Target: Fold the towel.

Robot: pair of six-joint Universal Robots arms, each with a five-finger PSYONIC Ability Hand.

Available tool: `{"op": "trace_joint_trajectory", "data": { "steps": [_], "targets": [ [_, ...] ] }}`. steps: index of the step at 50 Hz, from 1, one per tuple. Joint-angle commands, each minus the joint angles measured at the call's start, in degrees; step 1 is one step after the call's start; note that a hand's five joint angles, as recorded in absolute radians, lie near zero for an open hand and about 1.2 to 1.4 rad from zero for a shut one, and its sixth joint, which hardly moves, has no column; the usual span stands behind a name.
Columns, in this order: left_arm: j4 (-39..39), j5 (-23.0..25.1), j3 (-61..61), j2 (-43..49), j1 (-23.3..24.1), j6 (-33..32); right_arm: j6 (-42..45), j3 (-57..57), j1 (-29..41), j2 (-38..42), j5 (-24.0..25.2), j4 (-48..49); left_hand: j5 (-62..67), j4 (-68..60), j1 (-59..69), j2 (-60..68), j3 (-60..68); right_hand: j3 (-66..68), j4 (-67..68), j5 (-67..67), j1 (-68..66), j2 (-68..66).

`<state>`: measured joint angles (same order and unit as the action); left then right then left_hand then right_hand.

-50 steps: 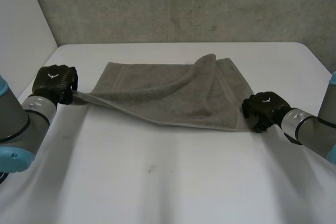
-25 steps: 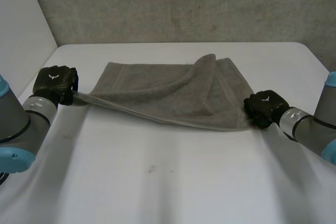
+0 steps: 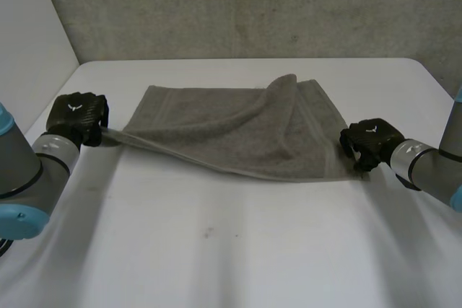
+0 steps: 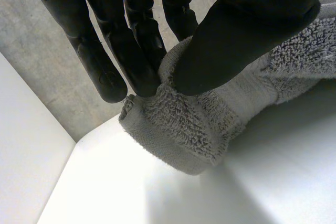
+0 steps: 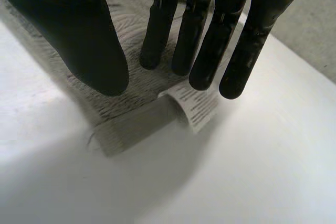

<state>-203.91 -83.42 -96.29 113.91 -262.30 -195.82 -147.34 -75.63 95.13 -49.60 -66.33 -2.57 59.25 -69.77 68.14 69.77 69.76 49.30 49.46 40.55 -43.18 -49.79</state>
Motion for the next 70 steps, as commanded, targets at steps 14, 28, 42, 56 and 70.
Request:
{"op": "trace_joint_trajectory", "data": {
  "steps": [14, 28, 42, 56, 70],
  "targets": [
    [0.0, 0.0, 0.0, 0.0, 0.3, -0.1, 0.3, 2.0, 0.1, 4.2, 0.1, -0.2, 10.8, -10.2, 11.9, 10.2, 10.2, 3.2, 3.0, 1.9, -9.3, -2.7],
    [-0.2, 0.0, 0.0, 0.0, 0.3, -0.1, -0.1, 4.5, 0.1, 4.4, -0.5, 0.0, 10.8, -10.2, 11.9, 10.2, 10.2, 30.7, 30.5, 29.4, -36.8, -30.2],
    [-0.3, 0.0, -0.5, 0.0, 0.5, -0.1, -3.6, 6.4, 0.8, 0.8, -2.8, 0.7, 10.8, -10.2, 11.9, 10.2, 10.2, 30.7, 30.5, 29.4, -36.8, -30.2],
    [10.5, 0.0, -8.4, -8.3, 1.5, -4.3, 16.5, 1.0, -6.5, -10.2, -5.0, -27.3, 10.8, -10.2, 11.9, 10.2, 10.2, 30.7, 30.5, 29.4, -36.8, -30.2],
    [31.2, 0.0, -21.0, -29.7, 1.5, -17.4, 29.6, -12.5, -12.5, -25.2, -7.7, -39.2, 10.8, -10.2, 11.9, 10.2, 10.2, 30.7, 30.5, 29.4, -36.8, -30.2]
  ]
}}
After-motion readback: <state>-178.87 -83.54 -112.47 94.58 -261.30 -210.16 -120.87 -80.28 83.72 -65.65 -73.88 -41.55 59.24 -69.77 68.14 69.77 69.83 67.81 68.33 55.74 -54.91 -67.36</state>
